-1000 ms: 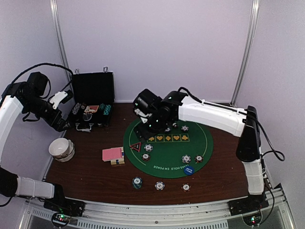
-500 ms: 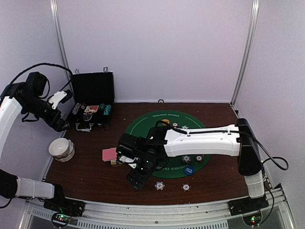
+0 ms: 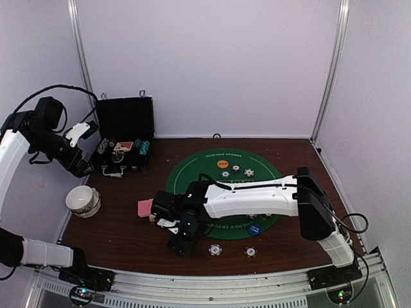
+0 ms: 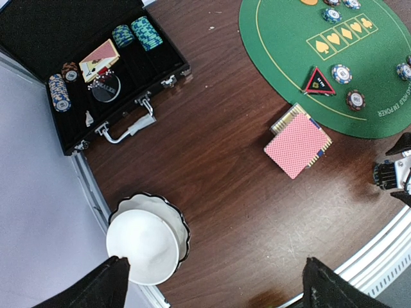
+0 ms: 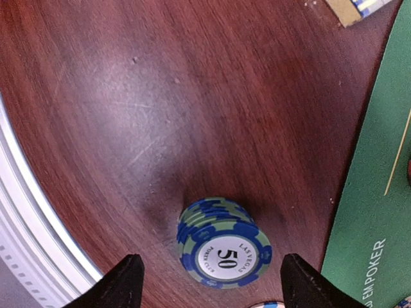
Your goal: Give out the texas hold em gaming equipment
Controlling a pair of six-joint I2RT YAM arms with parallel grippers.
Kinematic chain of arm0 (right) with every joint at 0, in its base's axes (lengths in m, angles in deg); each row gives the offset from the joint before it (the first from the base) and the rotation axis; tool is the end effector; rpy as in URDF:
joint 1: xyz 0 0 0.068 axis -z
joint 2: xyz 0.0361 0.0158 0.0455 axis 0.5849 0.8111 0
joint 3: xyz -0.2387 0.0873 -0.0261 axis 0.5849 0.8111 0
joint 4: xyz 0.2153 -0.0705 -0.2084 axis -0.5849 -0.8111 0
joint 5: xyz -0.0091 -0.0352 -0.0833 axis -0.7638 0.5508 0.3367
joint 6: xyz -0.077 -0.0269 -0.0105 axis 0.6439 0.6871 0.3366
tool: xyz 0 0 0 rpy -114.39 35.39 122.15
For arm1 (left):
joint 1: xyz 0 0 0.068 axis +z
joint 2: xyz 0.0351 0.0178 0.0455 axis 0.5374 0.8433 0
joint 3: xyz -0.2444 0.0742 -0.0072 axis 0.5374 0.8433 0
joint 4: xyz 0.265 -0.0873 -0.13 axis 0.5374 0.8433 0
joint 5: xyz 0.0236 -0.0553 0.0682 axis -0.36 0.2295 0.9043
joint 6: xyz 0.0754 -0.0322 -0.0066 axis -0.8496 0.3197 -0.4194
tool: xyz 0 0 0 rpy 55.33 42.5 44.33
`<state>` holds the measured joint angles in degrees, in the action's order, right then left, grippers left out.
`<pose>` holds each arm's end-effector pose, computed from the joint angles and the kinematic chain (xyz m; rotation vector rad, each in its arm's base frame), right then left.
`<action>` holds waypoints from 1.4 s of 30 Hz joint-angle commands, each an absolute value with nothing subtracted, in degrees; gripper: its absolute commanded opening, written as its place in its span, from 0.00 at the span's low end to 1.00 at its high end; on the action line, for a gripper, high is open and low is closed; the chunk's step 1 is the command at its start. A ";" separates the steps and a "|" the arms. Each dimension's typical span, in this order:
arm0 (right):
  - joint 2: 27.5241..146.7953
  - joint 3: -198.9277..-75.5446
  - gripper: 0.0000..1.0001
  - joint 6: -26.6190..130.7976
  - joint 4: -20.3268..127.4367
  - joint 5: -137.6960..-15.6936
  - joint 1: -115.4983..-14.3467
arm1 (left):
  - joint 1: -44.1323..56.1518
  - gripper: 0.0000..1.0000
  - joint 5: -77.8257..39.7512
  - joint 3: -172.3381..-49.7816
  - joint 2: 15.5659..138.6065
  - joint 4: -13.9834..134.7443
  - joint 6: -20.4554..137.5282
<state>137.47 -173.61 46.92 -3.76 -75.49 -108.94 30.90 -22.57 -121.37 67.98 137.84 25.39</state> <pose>0.1407 0.4922 0.1156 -1.5597 2.6021 0.3542 0.2600 -0.0220 0.3546 0.5888 2.5072 -0.1390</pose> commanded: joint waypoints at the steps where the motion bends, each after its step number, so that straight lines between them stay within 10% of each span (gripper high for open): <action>1: 138.56 -176.50 0.74 47.39 -3.92 -75.97 -107.89 | 30.88 0.98 -23.19 -121.51 67.96 138.28 25.10; 30: 140.55 -179.15 0.42 48.00 -4.69 -78.57 -106.65 | 30.84 0.98 -23.08 -121.85 68.39 138.27 25.06; 42: 140.33 -180.70 0.50 48.28 -6.58 -79.43 -106.64 | 30.85 0.98 -23.23 -121.68 68.34 138.31 25.16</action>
